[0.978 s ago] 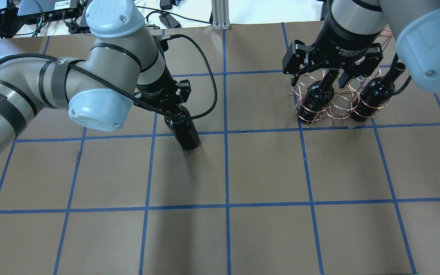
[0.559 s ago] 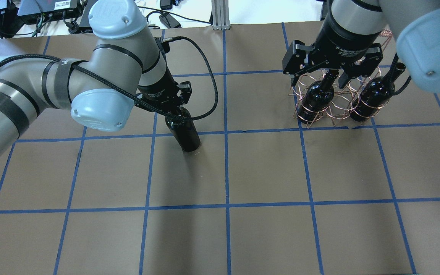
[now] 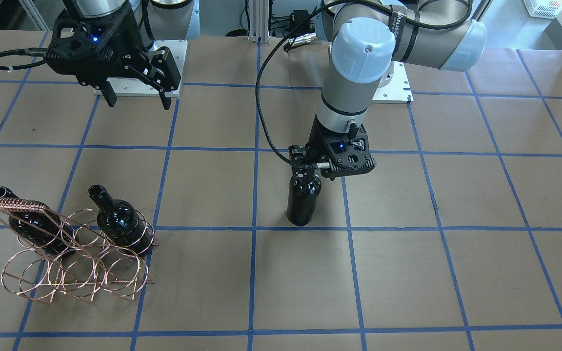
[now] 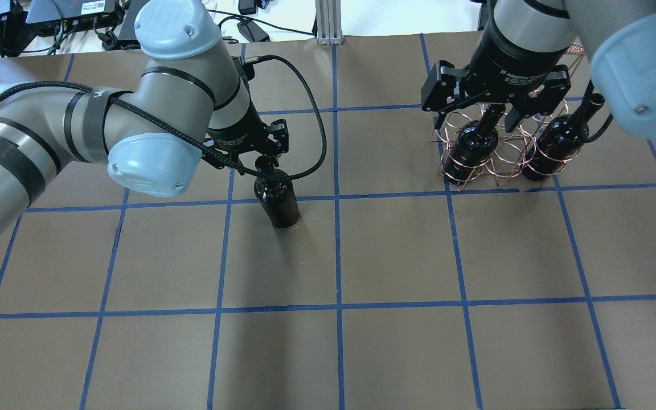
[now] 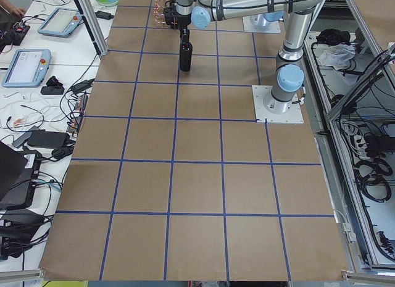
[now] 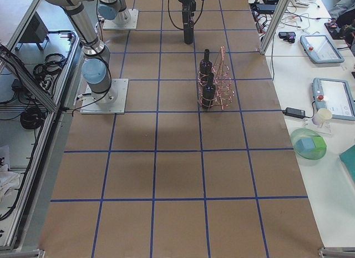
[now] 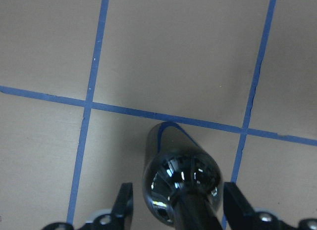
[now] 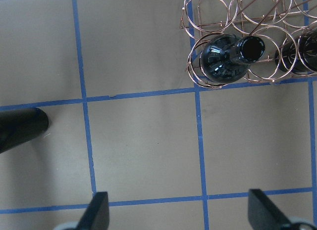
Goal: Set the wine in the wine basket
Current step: 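Open the left gripper and withdraw it while the right arm approaches the bottle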
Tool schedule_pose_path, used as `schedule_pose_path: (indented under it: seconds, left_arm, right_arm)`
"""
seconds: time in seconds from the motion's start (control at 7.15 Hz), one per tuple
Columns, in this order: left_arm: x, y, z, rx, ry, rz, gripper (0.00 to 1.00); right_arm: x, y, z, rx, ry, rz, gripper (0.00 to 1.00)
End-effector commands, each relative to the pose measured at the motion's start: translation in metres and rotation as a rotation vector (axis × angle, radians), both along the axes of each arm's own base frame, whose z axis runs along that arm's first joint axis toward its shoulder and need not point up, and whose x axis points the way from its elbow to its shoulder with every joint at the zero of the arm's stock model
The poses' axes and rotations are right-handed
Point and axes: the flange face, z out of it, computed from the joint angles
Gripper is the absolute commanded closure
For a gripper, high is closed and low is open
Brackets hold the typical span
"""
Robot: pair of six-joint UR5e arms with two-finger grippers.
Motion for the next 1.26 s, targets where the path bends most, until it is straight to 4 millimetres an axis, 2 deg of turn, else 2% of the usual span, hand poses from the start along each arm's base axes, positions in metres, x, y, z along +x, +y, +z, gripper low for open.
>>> schedule_pose_path:
  seconds: [0.0,0.28,0.42,0.56,0.7,0.84,0.98,1.12]
  left_arm:
    - [-0.002,0.002,0.019,-0.003,0.007,-0.03,0.0]
    - [0.018,-0.018,0.095,-0.063,0.006,-0.055,0.0]
    - [0.041,-0.023,0.142,-0.066,0.004,-0.023,0.0]
    - [0.07,-0.025,0.172,-0.068,0.001,-0.019,0.0]
    - [0.109,-0.027,0.183,-0.064,-0.013,-0.058,0.0]
    - [0.168,-0.039,0.177,-0.048,-0.021,0.021,0.0]
    - [0.204,-0.041,0.168,-0.031,-0.035,-0.036,0.0]
    - [0.203,-0.035,0.172,-0.039,-0.045,-0.079,0.0]
  right_arm:
    - [0.001,-0.001,-0.001,0.002,0.0,0.003,0.0]
    - [0.004,-0.008,-0.012,0.022,-0.001,0.003,0.0]
    - [0.018,-0.008,-0.016,0.022,-0.002,0.022,0.0]
    - [0.039,-0.006,-0.015,0.016,-0.003,0.049,0.0]
    - [0.068,-0.005,-0.018,0.01,-0.02,-0.007,0.0]
    - [0.111,-0.005,-0.019,-0.017,-0.057,-0.02,0.0]
    - [0.154,-0.011,-0.017,-0.022,-0.07,-0.013,0.0]
    - [0.198,-0.009,-0.022,-0.01,-0.083,-0.082,0.0]
